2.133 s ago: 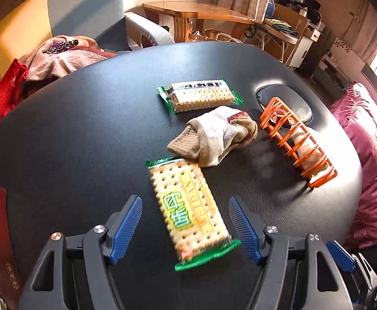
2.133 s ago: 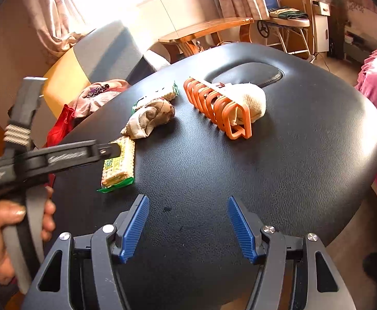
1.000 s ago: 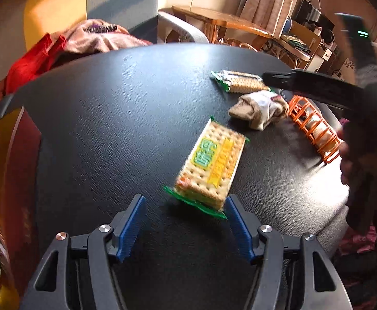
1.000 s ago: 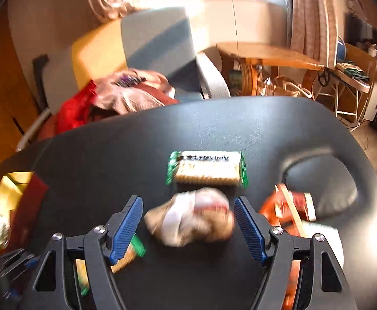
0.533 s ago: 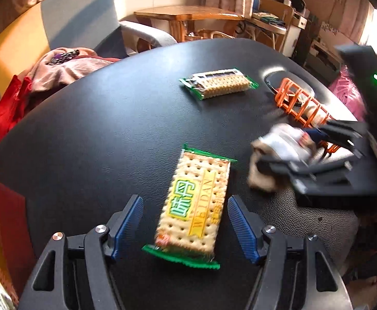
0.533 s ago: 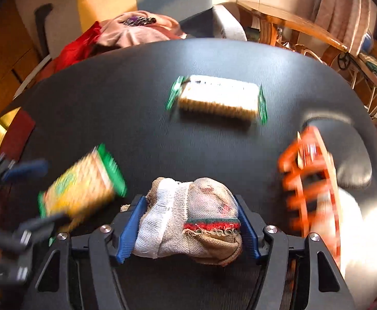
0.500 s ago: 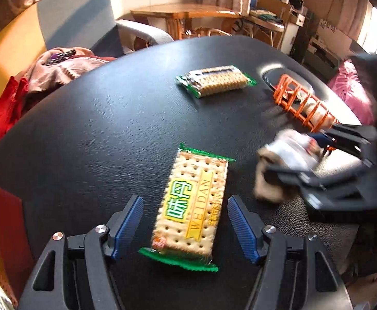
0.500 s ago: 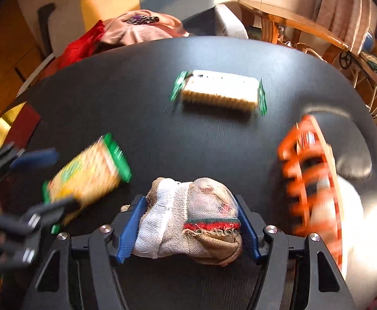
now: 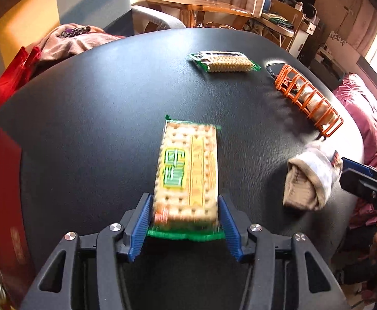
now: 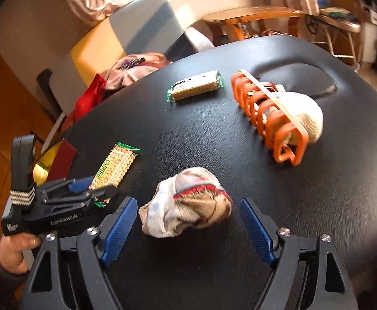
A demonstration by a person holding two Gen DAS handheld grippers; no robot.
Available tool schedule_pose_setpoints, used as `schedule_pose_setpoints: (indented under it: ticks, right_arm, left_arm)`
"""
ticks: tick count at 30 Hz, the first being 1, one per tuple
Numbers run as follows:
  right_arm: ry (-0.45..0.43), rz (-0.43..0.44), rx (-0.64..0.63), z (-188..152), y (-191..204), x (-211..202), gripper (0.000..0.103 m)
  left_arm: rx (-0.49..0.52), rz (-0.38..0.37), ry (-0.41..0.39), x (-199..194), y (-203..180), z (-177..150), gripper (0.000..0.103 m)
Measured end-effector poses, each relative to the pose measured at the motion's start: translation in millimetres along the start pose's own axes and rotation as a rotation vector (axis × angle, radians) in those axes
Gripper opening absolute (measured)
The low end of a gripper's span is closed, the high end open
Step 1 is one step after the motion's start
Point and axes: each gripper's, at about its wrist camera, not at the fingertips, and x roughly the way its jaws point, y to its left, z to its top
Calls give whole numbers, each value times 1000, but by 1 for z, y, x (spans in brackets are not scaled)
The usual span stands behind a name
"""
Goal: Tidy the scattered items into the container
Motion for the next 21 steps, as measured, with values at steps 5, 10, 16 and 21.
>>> schedule_pose_setpoints:
  ticks: [5, 10, 16, 21]
  right_arm:
    - [-33, 38, 94, -16, 7, -5, 83]
    - [-54, 52, 189, -29, 7, -5, 82]
    - [-44, -7, 218, -26, 10, 1, 71]
    - [-38, -34, 254, -17, 9, 12, 71]
  left_arm:
    - [-80, -32, -18, -20, 11, -28, 53]
    - [-93, -41, -55, -36, 20, -30, 66]
    - [-39, -6, -53, -28, 12, -15, 67]
    - [-25, 11, -52, -20, 9, -7, 67]
